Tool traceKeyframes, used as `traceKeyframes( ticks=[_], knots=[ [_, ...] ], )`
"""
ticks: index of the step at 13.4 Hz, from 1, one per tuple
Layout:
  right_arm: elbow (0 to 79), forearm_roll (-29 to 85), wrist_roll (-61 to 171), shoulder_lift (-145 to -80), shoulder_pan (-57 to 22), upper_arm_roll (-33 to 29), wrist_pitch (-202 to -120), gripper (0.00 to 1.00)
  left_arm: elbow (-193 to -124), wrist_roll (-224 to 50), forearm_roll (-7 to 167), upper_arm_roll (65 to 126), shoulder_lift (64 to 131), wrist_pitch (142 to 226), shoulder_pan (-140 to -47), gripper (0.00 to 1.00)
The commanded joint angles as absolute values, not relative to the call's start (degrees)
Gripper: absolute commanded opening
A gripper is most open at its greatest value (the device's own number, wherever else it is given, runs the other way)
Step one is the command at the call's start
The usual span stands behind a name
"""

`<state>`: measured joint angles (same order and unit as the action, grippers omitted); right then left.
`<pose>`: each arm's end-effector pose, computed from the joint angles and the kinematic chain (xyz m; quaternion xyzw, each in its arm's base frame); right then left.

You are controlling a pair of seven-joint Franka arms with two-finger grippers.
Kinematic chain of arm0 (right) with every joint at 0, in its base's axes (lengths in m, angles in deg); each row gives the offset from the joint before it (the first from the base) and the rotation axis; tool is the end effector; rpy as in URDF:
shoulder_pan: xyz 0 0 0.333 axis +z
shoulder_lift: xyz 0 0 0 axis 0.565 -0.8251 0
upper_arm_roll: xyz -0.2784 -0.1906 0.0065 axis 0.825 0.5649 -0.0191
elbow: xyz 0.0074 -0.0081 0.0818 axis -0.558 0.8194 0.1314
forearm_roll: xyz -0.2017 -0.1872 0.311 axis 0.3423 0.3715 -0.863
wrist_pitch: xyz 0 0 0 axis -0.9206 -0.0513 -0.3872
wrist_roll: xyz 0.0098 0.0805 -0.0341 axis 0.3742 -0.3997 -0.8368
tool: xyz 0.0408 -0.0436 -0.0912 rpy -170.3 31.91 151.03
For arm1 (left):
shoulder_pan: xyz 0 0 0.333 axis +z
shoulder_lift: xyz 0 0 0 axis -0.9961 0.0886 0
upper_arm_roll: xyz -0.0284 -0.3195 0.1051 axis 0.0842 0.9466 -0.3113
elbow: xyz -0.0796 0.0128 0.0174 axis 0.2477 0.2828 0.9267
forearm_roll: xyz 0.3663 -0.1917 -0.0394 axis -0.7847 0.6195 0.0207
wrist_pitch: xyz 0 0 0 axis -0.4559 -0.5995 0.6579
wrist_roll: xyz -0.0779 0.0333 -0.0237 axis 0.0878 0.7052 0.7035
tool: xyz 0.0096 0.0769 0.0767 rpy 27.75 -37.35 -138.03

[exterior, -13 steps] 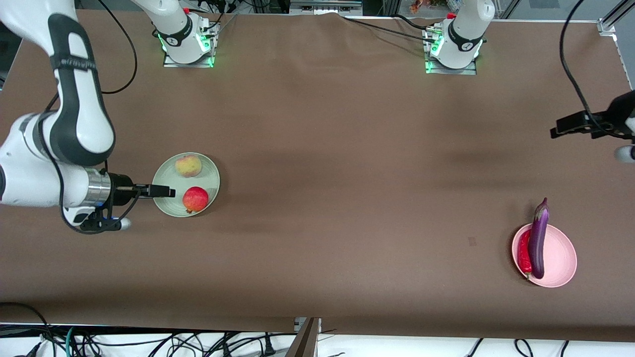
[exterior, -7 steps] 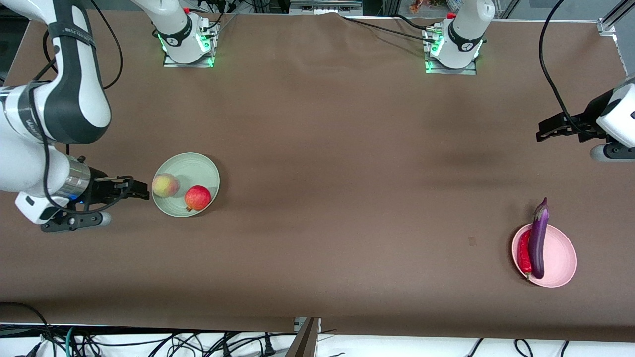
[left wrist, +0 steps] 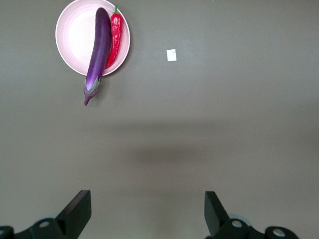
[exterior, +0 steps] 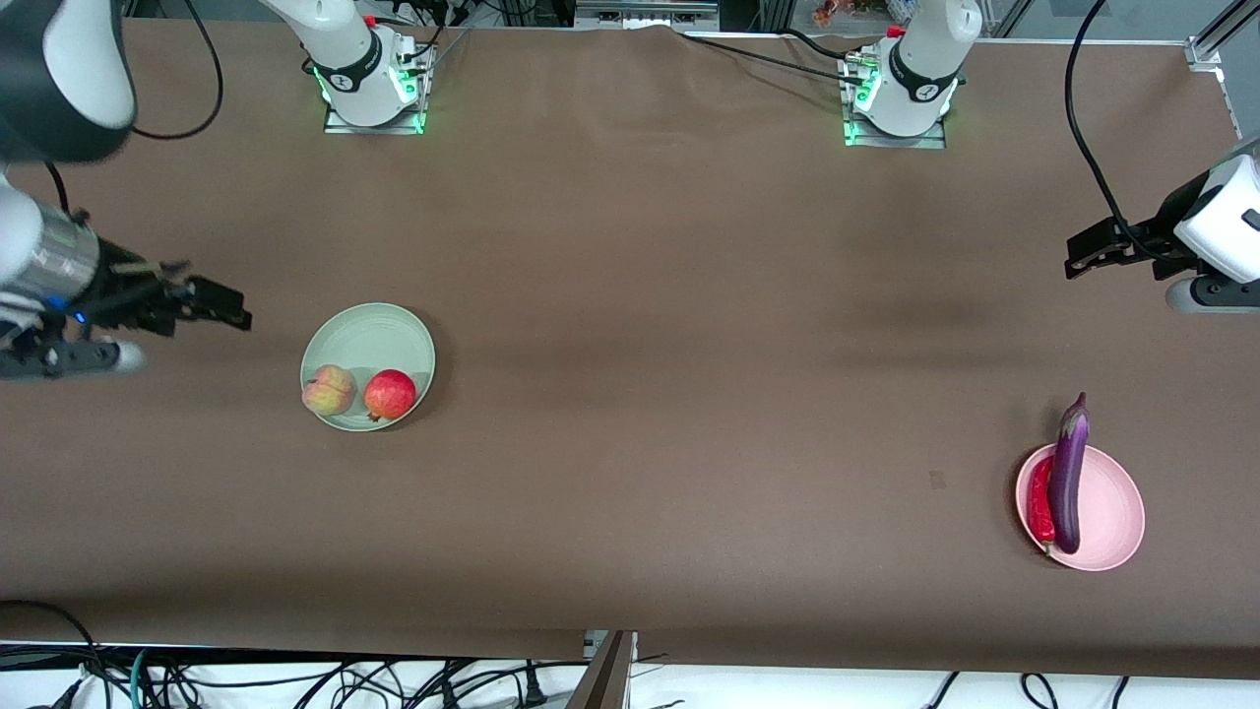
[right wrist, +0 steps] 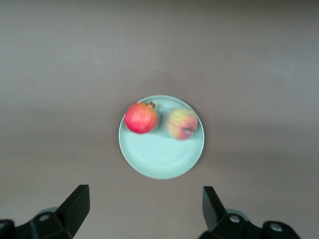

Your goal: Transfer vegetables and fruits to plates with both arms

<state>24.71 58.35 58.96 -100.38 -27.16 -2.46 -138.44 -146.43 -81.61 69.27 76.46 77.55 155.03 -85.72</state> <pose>0.6428 0.0420 0.5777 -0.9982 -0.0253 0.0227 0.0498 0.6034 0.0021 0.6046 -0.9987 -0.0060 0.0480 0.0152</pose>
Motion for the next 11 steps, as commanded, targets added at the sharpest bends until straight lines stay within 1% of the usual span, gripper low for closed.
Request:
traceKeyframes(
  ticks=[1,6,11],
  knots=[
    [32.9,59.3,59.4,-94.5,-27.3,-2.4,-139.4,1.0,-147.1,-82.2,67.8,76.6,77.4,155.4,-85.6,1.0],
    [33.3,61.2,59.3,-93.6,-26.8,-3.2,-139.3,1.0,-143.6,-82.2,67.7,76.6,79.1,153.2,-86.8,1.0],
    [31.4,61.2,59.7,-94.6,-26.2,-3.1,-139.3,1.0,-143.1,-82.1,67.7,76.6,79.4,152.2,-86.9,1.0]
  ],
)
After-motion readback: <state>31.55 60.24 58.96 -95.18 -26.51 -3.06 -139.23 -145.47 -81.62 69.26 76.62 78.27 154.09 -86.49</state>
